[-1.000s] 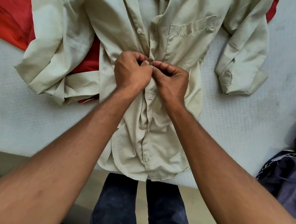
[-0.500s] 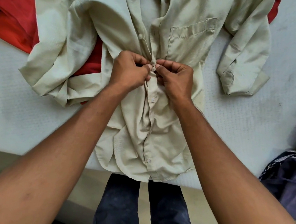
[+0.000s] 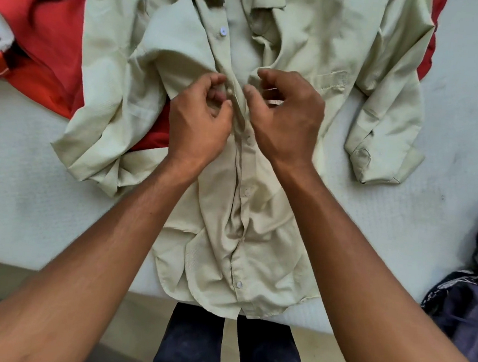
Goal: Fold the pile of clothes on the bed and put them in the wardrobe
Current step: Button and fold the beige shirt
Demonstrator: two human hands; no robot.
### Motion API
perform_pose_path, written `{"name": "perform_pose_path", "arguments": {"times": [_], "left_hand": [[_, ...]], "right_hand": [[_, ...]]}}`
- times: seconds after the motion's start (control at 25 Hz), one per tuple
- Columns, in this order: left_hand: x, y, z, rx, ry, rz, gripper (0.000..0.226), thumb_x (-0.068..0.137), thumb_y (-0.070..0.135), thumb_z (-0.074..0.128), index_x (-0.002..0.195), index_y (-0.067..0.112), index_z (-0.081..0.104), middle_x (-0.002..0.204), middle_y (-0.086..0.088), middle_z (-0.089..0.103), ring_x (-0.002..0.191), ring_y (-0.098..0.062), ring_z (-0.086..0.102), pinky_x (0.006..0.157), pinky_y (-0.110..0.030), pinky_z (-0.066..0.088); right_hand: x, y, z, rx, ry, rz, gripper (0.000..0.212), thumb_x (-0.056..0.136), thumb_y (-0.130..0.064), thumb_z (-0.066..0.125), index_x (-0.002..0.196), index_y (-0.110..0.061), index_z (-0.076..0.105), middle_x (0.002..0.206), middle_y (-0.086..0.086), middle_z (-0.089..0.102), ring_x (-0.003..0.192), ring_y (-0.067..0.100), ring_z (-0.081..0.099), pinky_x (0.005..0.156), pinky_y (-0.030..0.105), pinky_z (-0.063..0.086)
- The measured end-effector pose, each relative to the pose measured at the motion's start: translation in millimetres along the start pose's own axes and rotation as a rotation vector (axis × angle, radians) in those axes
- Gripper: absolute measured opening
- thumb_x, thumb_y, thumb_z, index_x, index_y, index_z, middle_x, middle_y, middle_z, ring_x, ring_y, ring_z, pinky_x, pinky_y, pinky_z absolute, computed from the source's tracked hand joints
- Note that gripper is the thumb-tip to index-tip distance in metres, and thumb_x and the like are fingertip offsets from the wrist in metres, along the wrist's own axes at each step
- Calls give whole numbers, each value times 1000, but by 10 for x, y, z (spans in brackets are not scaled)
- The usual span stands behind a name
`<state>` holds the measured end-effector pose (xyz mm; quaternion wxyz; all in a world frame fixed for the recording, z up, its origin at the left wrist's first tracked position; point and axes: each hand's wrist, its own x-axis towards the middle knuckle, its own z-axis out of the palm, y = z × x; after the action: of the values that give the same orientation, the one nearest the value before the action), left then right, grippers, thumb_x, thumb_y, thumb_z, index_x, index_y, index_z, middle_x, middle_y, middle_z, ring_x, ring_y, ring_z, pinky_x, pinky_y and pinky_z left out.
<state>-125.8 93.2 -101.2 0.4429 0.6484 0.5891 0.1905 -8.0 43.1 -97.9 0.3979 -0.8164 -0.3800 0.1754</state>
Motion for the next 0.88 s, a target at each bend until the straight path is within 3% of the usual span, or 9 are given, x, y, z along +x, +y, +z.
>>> {"name": "perform_pose_path", "arguments": {"times": [0.08, 0.2, 0.28, 0.36, 0.52, 0.6, 0.68, 0.76, 0.88], "left_hand": [[93, 3, 54, 102, -12, 28, 42, 88, 22, 63, 128, 14, 65, 102, 5, 72, 89, -15, 70, 87, -28, 55], [210, -17, 164, 135, -15, -12, 25, 88, 16, 65, 111, 14, 75, 101, 3, 75, 95, -11, 69, 88, -26, 53], [247, -59, 190, 82, 4, -37, 19, 88, 19, 67, 104, 14, 77, 95, 4, 76, 88, -10, 71, 86, -28, 55], [256, -106, 190, 20, -10, -30, 19, 88, 23, 70, 103, 15, 78, 89, 5, 76, 81, -9, 72, 82, -33, 59], [201, -124, 205, 35, -9, 45, 30, 84, 32, 75, 110, 17, 75, 102, 5, 74, 88, -7, 69, 84, -29, 57], [218, -116, 243, 21, 11, 49, 33, 83, 36, 76, 110, 17, 75, 100, 5, 73, 91, -6, 68, 86, -29, 56], [239, -87, 282, 6, 17, 61, 32, 82, 35, 77, 110, 20, 74, 93, 7, 72, 89, -6, 67, 85, -29, 55], [254, -53, 318, 20, 33, 107, 31, 82, 32, 75, 112, 22, 73, 89, 9, 70, 88, -6, 66, 83, -26, 55], [289, -30, 359, 103, 39, 130, 30, 86, 30, 74, 115, 23, 74, 97, 9, 72, 90, -3, 66, 79, -12, 49]], "right_hand": [[136, 61, 124, -180, -85, 48, 26, 79, -34, 79, 96, -14, 79, 85, -2, 75, 76, 11, 68, 75, 28, 56], [193, 170, 213, -272, -122, 75, 33, 79, -46, 77, 94, -16, 80, 85, -1, 76, 82, 15, 69, 72, 20, 43], [143, 180, 233, -338, -91, -5, 25, 79, -36, 77, 92, -15, 79, 86, 0, 74, 82, 16, 67, 69, 17, 33], [69, 193, 218, -360, -72, -45, 15, 79, -19, 72, 91, -14, 79, 85, 0, 73, 79, 16, 65, 67, 17, 35], [3, 263, 141, -101, -67, 178, 14, 86, -20, 71, 94, -18, 83, 84, -7, 78, 78, 6, 69, 70, 16, 47], [7, 300, 123, 186, 47, 340, 10, 85, -12, 75, 93, -11, 82, 80, -12, 75, 76, -2, 70, 73, 14, 52], [-10, 350, 95, 375, 165, 441, 11, 86, -3, 76, 96, -3, 80, 84, -7, 76, 79, 0, 72, 77, 17, 55], [-51, 352, 75, 435, 188, 468, 12, 87, -2, 76, 98, 0, 79, 88, 2, 78, 81, 5, 73, 78, 22, 58], [-89, 300, 103, 453, 201, 453, 13, 87, -4, 77, 99, -2, 79, 91, 5, 79, 85, 8, 75, 80, 22, 58]]}}
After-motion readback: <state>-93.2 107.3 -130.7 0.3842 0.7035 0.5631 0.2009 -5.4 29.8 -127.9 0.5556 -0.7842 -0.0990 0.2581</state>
